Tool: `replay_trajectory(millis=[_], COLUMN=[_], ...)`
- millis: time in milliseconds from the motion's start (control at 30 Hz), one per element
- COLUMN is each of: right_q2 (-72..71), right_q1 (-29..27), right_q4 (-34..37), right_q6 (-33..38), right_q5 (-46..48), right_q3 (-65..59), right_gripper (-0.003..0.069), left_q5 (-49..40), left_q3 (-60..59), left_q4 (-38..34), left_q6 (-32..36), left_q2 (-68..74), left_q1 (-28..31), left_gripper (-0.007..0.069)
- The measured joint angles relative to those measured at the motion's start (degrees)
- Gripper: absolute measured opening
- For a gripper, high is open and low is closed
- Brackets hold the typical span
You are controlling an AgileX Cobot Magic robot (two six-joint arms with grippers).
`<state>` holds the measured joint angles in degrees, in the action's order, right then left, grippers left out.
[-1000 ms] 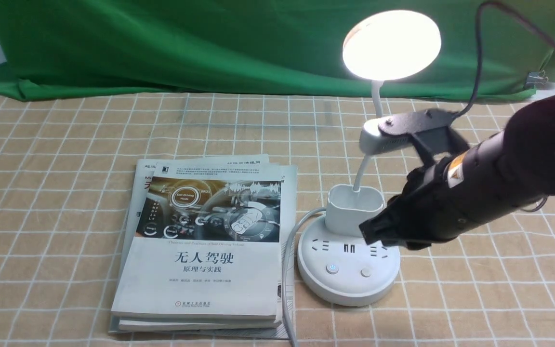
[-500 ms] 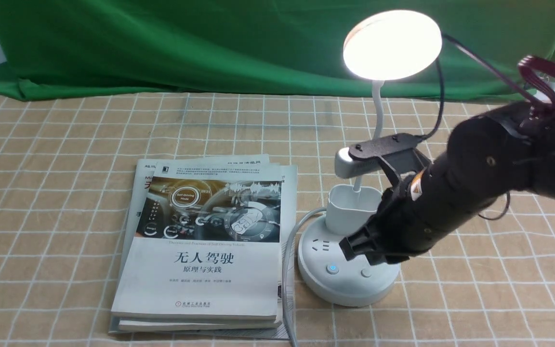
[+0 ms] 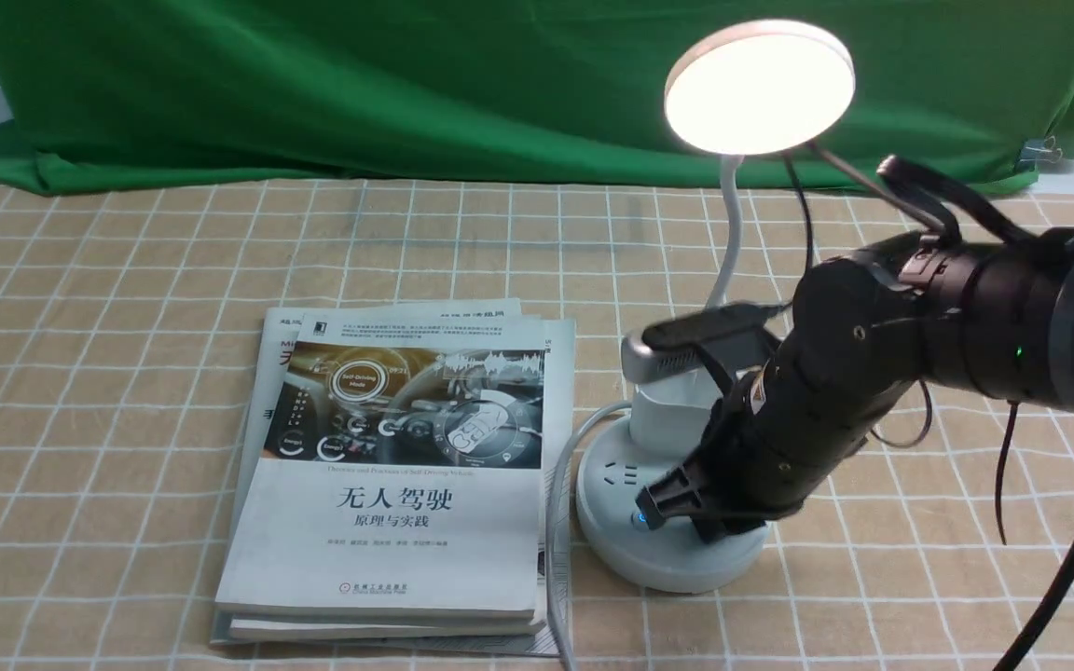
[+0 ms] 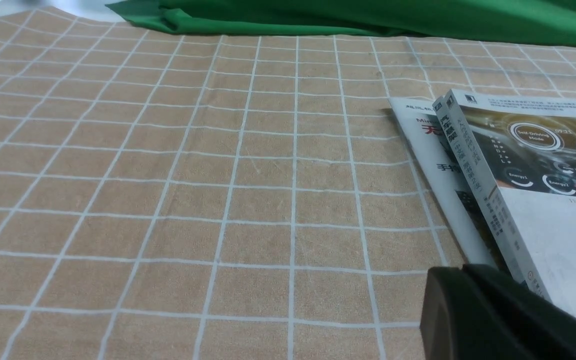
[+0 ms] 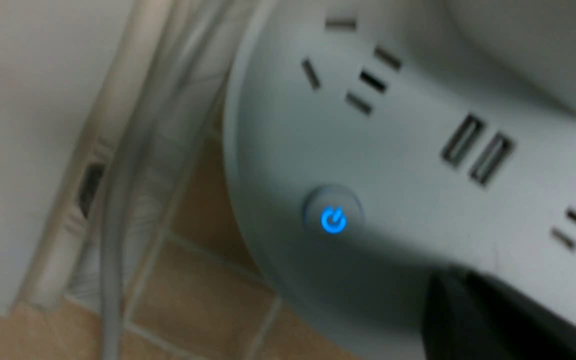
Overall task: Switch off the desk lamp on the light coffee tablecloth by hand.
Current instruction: 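Press the power button on the lamp base to turn the lamp off with the right gripper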
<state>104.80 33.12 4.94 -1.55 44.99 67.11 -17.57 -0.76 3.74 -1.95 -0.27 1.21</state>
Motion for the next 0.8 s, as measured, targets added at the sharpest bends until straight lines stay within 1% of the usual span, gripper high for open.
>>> replay_trajectory(millis=[533,800], right_q2=[-2.6,0.3], right_q1=[0.0,0.0], right_q4=[-0.1,-0.2], right_q6=[0.0,0.0], right_q5=[-1.7,-2.3], right_q3=[0.0,0.1], right_gripper=[0.0035,0.0035], left_q5=[0.0,0.0], left_q3=[0.0,0.0], left_q4=[0.0,0.0], left_q6=[0.0,0.0], left_q2=[0.0,0.0], left_q1=[0.0,0.0], left_gripper=[0.0005,0.0005])
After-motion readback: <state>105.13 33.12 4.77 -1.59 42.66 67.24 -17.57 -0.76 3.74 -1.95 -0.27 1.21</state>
